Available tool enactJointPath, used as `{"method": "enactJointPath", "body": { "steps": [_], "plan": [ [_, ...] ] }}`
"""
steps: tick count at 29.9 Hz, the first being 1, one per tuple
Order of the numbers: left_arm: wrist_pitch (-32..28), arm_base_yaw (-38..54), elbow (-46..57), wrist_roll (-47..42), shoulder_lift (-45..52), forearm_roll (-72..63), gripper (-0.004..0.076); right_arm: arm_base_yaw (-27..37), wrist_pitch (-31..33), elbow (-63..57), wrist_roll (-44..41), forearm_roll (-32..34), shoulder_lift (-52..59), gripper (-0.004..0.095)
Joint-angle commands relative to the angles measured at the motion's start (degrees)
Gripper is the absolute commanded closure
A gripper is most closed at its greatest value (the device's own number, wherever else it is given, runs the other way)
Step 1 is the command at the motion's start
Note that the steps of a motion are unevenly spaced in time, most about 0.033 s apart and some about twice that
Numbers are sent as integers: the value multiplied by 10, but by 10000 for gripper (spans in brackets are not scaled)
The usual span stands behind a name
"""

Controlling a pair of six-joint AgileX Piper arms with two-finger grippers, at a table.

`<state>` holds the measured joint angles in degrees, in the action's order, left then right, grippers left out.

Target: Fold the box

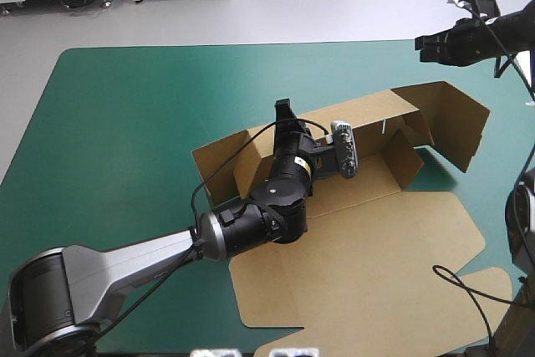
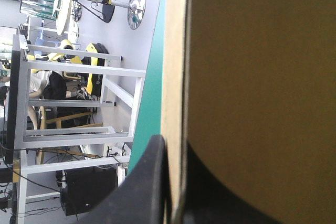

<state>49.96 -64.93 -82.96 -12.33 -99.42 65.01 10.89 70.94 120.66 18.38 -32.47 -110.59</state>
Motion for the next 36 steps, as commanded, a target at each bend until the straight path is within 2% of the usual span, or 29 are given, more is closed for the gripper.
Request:
{"method": "enactJointPath", "body": {
  "steps": [1,5,11,14,26,31,36],
  "plan": [
    [-26,-9,-8,-17,20,-13,733,1,5,41,-7,15,-11,925],
    [-26,-9,-8,-17,20,-12,733,1,6,39,-11,35,-28,925],
    [-24,-9,-8,-17,20,4,733,-3,7,15,-19,28,-20,925],
    [-23,-9,-8,-17,20,20,733,-5,7,-36,-18,34,8,924],
    [-26,-7,-8,-21,20,59,733,-4,6,-236,82,25,134,925],
    [-39,-7,-8,-21,19,57,733,2,4,-320,152,-34,163,925],
    [-38,-7,-8,-16,13,56,733,42,-8,-398,251,-188,202,925]
  ]
}}
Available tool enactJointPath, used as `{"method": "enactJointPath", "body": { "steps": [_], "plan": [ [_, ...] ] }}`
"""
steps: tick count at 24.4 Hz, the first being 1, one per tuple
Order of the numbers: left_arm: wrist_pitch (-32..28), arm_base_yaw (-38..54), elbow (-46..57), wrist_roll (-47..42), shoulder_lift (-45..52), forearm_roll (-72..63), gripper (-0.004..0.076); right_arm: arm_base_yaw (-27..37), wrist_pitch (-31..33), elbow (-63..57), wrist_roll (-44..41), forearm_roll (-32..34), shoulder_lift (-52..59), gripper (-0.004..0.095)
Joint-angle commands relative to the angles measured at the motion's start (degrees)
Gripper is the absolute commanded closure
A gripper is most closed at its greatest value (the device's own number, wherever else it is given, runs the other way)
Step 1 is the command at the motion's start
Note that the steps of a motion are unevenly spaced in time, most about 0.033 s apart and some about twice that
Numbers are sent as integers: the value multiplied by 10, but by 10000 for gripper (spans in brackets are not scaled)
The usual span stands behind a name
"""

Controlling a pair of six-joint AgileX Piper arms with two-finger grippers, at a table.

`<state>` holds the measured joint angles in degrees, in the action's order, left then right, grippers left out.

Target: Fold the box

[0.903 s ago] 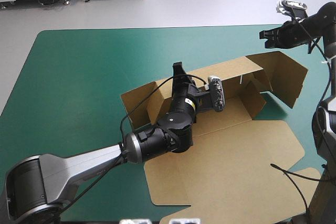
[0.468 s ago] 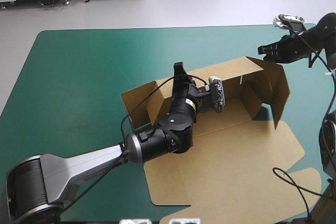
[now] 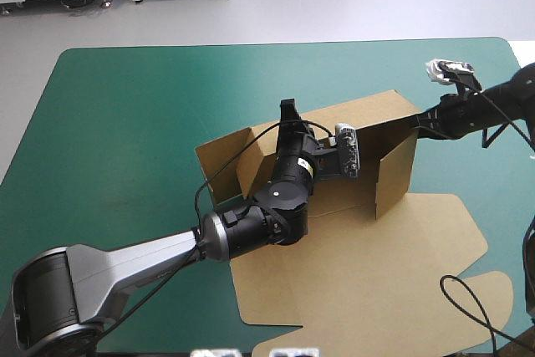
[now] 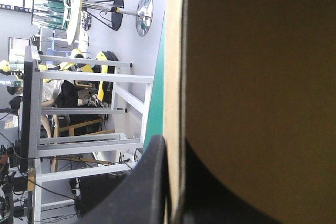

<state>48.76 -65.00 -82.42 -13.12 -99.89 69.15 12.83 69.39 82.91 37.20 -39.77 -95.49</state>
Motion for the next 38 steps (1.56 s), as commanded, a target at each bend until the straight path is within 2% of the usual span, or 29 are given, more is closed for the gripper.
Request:
{"method": "enactJointPath", "body": {
  "steps": [1,7,10,15,18,20,21,23,26,30,32,37,38],
  "plan": [
    [-26,-6,-13,-8,16,13,733,33,7,-34,81,-131,60,925],
    [-38,-6,-13,-6,5,10,733,63,-25,-90,173,-128,98,925],
    [-47,-6,-13,-6,-1,11,733,62,-71,-105,188,-126,98,925],
    [-40,-6,-13,-6,-12,10,733,62,-74,-108,226,-109,98,904],
    [-41,-6,-13,-6,-12,6,733,62,-64,-109,217,-78,98,779],
    [-40,-6,-13,-6,-12,6,733,62,-58,-111,210,-48,98,636],
    [-38,-6,-13,-6,-12,6,733,62,-46,-113,208,-40,98,502],
    [-38,-6,-13,-6,-12,6,733,62,-25,-113,208,-40,99,429],
    [-37,-6,-13,-6,-12,6,733,62,-10,-113,212,-41,104,437],
    [-39,-6,-13,-6,-11,12,733,54,-23,-114,251,-84,102,437],
    [-44,-6,-13,-6,-8,15,733,31,-65,-114,274,-79,97,437],
    [-38,-6,-13,-9,-8,15,733,-12,-153,-114,272,-55,83,441],
    [-38,-6,-13,-10,-8,15,733,-13,-165,-114,272,-54,80,466]
  ]
}}
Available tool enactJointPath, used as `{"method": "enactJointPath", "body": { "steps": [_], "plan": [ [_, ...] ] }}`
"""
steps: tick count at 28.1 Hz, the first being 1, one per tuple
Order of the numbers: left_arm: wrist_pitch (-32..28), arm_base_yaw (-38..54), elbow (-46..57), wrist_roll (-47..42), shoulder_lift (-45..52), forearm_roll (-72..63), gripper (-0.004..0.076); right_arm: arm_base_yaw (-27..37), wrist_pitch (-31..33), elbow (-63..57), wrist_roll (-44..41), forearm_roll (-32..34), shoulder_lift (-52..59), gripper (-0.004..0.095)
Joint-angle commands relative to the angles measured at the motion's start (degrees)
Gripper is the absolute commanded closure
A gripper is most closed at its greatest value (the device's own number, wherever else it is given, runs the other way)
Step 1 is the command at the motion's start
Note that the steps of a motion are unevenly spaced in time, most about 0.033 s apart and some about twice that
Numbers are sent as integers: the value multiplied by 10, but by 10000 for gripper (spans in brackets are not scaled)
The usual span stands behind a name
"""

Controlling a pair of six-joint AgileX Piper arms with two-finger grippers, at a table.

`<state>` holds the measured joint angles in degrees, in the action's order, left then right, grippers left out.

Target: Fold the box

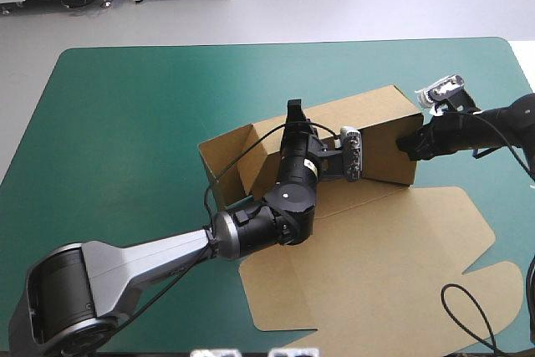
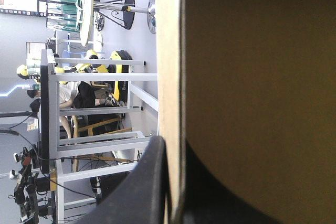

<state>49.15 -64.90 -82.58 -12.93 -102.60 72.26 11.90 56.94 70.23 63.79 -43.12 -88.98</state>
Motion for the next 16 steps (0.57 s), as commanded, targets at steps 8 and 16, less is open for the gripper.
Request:
{"method": "enactJointPath", "body": {
  "steps": [8,16],
  "plan": [
    [-44,-7,-12,-12,19,-16,733,-4,-8,12,0,-50,-26,913],
    [-38,-7,-12,-12,18,-7,731,-4,2,12,4,-37,-31,913]
  ]
}}
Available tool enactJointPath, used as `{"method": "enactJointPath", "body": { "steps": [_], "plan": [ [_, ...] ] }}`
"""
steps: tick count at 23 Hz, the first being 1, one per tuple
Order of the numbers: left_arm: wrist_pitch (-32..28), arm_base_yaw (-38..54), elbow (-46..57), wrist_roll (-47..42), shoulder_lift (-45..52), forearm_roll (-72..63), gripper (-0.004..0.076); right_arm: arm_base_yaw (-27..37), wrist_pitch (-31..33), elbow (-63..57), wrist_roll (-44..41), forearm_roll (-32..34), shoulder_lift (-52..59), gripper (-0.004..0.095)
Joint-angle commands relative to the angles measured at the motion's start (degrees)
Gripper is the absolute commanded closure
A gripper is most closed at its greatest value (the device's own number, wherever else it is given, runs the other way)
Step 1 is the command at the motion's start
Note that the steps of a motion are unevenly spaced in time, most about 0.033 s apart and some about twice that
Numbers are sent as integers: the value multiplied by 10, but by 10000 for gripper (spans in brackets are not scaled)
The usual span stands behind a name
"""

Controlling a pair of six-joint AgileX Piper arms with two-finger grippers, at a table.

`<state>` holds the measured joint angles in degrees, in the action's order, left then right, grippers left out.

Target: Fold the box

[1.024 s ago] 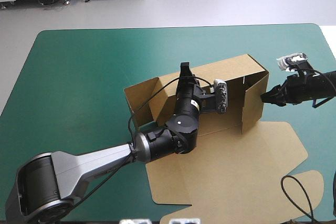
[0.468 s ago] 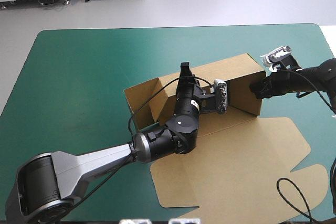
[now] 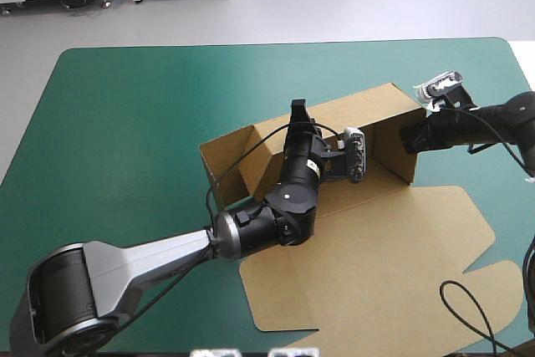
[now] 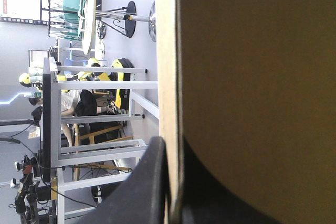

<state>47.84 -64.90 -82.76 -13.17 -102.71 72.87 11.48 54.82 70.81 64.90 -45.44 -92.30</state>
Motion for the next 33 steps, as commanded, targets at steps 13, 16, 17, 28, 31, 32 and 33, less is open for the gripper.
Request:
{"method": "enactJointPath", "body": {
  "steps": [13,16,17,28,31,32,33],
  "plan": [
    [-46,-15,-14,-29,19,3,380,1,35,7,-11,-10,2,913],
    [-18,-46,-29,-67,22,24,381,1,41,7,-18,-10,2,913],
    [-17,-64,-34,-89,27,41,388,1,41,7,-22,-10,2,913],
    [-5,-197,-42,-180,70,104,486,1,44,7,-31,0,2,913],
    [1,-182,-49,-197,78,136,719,1,44,7,-41,10,2,913],
    [-2,-175,-54,-205,83,138,727,1,46,7,-42,10,2,913],
    [-6,-167,-59,-211,86,137,727,1,45,7,-43,10,2,912]
  ]
}}
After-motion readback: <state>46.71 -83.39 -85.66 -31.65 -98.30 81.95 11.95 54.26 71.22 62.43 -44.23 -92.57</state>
